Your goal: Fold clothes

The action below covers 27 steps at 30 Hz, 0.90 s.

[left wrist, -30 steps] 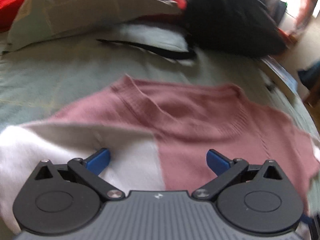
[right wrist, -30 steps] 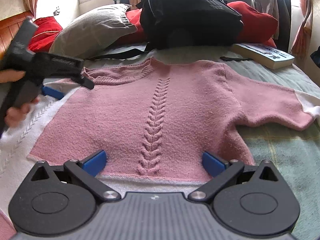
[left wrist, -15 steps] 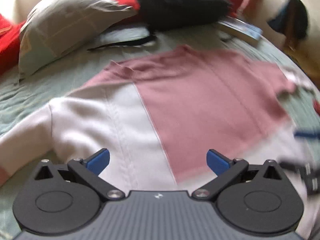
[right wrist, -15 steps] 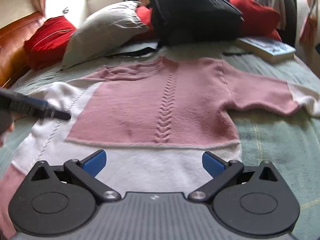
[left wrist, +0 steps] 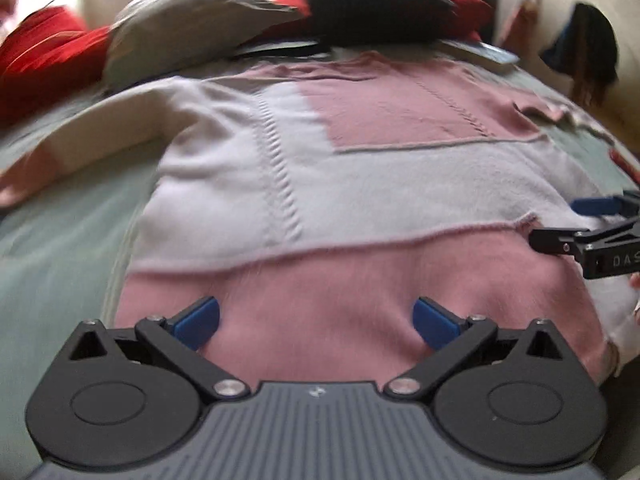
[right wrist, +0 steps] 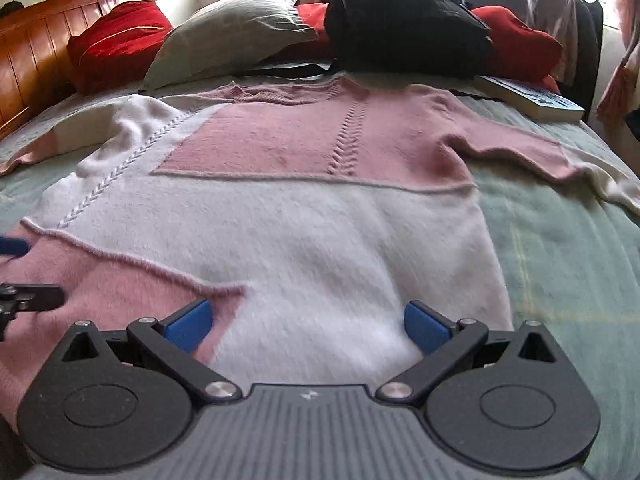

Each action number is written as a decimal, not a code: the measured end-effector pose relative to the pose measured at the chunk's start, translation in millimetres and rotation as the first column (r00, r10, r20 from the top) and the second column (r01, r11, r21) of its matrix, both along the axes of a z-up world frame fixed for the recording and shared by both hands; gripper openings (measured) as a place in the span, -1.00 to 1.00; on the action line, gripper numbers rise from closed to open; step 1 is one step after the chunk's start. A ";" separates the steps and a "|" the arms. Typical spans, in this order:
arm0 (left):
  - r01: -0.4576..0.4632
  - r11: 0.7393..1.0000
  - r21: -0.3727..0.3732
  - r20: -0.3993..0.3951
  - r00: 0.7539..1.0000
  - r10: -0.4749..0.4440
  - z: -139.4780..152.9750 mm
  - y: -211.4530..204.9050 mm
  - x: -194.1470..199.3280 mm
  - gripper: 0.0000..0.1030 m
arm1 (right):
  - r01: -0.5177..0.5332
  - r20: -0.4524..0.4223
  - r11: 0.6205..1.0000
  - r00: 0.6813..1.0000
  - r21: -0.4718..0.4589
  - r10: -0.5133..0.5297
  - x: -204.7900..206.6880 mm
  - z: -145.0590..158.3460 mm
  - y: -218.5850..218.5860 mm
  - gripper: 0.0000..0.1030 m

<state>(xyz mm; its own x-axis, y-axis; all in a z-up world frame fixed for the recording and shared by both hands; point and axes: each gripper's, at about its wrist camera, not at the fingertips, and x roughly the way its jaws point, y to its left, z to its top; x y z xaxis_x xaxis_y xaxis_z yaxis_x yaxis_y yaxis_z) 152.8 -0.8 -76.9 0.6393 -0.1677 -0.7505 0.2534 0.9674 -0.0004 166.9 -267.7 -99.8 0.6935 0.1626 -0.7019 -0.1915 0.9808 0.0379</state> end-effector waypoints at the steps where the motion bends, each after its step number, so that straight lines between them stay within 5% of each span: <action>1: -0.013 1.000 0.010 0.004 1.000 0.013 0.4 0.7 -8.8 0.99 | 0.001 0.002 1.000 1.000 -0.012 -0.001 -4.5 0.1 0.9 1.00; 5: -0.021 0.998 0.060 0.020 1.000 0.020 1.4 -0.8 -33.0 0.99 | 0.014 0.041 0.999 0.999 -0.030 -0.013 -24.1 -1.2 1.8 1.00; 13: 0.018 1.000 0.023 0.071 0.997 -0.020 22.5 -14.3 -17.7 0.98 | 0.027 0.079 0.999 0.996 0.022 -0.029 -52.4 3.2 -10.6 1.00; 20: 0.037 0.999 0.018 0.028 0.999 -0.037 -9.2 -42.1 -4.7 0.99 | 0.024 0.063 0.999 0.998 0.048 -0.027 -68.6 -4.5 -25.5 1.00; 27: 0.102 0.995 0.022 -0.032 0.994 -0.101 3.8 -38.3 2.7 0.98 | 0.050 0.069 0.998 0.996 0.048 -0.053 -79.3 -4.6 -28.2 1.00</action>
<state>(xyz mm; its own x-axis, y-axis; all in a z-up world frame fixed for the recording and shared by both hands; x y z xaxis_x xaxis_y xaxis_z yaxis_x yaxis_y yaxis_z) 155.5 -39.1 -73.1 0.5963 -0.2128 -0.7740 0.3504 0.9365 0.0125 87.6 -295.8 -104.4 0.7492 0.1566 -0.6436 -0.1446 0.9869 0.0718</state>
